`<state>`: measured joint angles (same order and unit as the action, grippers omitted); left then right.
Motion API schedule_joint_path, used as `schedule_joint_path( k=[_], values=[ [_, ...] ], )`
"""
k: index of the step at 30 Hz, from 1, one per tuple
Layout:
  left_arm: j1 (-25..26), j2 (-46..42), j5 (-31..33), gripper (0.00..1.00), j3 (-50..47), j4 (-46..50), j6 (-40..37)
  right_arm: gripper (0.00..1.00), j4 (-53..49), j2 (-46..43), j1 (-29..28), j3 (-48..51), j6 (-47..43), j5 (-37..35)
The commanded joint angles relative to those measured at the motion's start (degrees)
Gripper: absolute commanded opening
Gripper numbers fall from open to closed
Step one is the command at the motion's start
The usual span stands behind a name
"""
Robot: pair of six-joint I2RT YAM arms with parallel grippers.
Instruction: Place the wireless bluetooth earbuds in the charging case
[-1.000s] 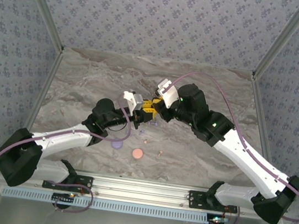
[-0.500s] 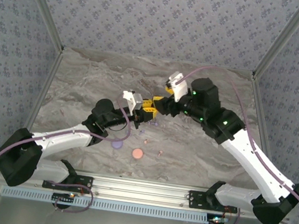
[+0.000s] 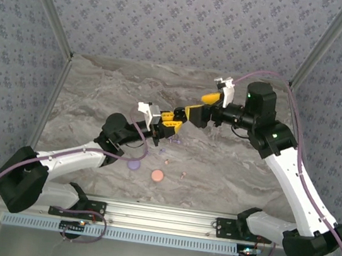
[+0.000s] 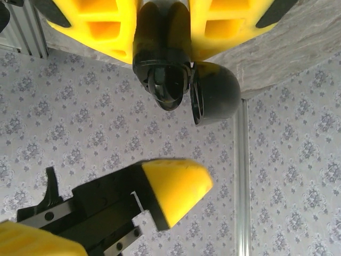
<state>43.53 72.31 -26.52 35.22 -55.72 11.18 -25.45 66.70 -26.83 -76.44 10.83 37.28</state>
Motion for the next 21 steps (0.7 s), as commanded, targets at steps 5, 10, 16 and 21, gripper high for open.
schedule_joint_path(
  k=[5, 10, 16, 21],
  values=[
    [0.4, 0.8, -3.0, 0.00, 3.0, -3.2, 1.3, 1.00, -2.1, 4.5, -2.0, -0.9, 1.2, 9.9],
    [0.4, 1.2, -3.0, 0.00, 3.4, -2.6, 1.3, 1.00, -3.0, 6.0, -3.9, -2.5, 0.0, 12.5],
    [0.4, 1.6, -2.6, 0.00, 3.5, -1.6, 1.0, 0.93, -3.4, 4.7, -4.2, -2.5, -1.7, 13.2],
    [0.4, 2.0, -2.3, 0.00, 3.6, -0.6, 0.6, 0.93, -2.6, 2.4, -4.2, -0.8, -3.0, 11.7]
  ],
)
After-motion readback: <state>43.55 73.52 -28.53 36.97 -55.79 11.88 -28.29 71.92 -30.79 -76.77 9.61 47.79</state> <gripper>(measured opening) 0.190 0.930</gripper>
